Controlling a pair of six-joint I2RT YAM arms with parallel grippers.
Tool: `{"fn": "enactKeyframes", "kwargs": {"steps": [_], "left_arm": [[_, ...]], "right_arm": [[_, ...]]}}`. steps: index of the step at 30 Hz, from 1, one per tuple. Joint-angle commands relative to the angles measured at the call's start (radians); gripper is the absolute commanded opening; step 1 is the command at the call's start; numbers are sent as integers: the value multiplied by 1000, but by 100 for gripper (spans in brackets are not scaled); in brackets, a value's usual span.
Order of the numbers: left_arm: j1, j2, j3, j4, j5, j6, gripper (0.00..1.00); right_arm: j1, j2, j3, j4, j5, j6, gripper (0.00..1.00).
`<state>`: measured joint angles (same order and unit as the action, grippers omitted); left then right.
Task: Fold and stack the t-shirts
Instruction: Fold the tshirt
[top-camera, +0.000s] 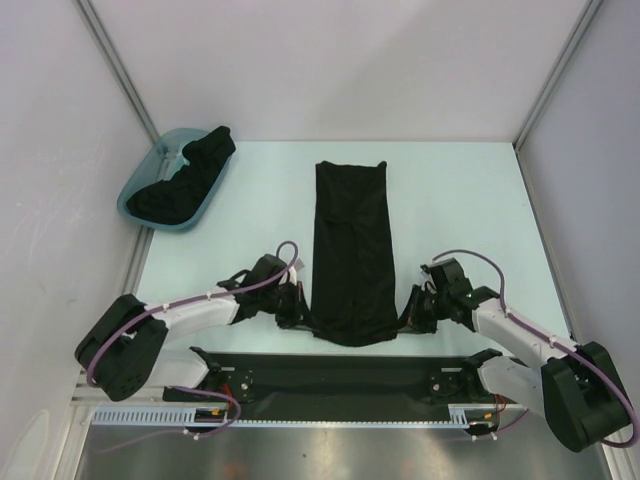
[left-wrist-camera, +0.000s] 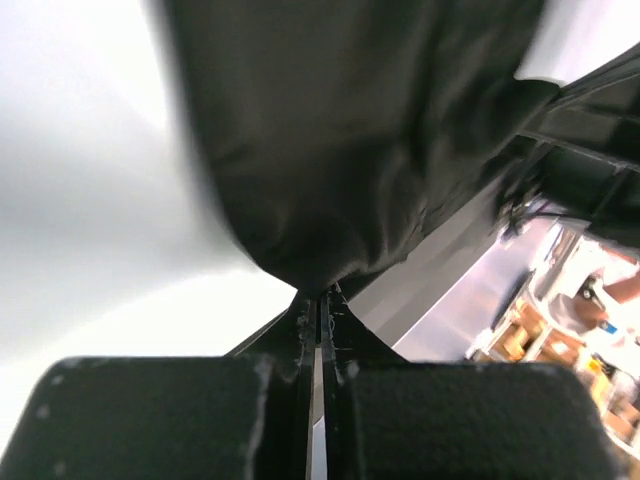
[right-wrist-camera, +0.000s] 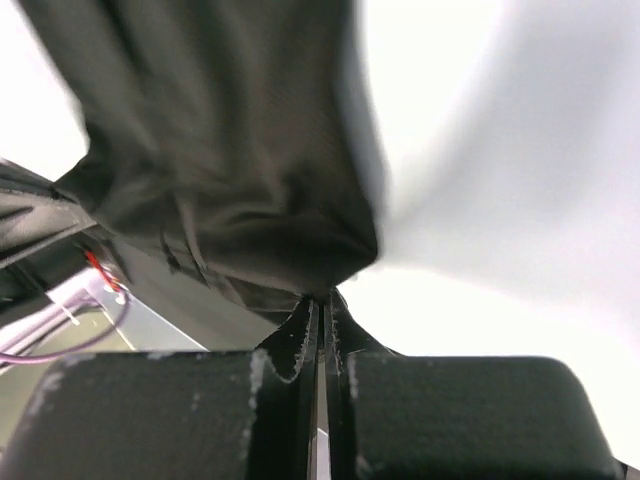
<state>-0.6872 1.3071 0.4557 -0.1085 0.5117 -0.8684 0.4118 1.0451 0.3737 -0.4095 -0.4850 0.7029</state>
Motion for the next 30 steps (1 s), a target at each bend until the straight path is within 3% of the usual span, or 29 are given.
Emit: {"fn": "enactKeyframes", "kwargs": {"steps": [1,7,22,30], "left_arm": [[-5,-28,131,-48,-76,69,0],[8,86,308,-108,-82,114,0],[192,452,704,-163,-67,201,0],[245,572,824,-166,-53,175,0]], "right_arm": [[-27,29,106,-9,3,-42,0],[-99,165,261,-6,-43,-102,0],[-243,680,777,-78,-136,-289,0],[-281,883,1036,-140,-170,-316,0]]}}
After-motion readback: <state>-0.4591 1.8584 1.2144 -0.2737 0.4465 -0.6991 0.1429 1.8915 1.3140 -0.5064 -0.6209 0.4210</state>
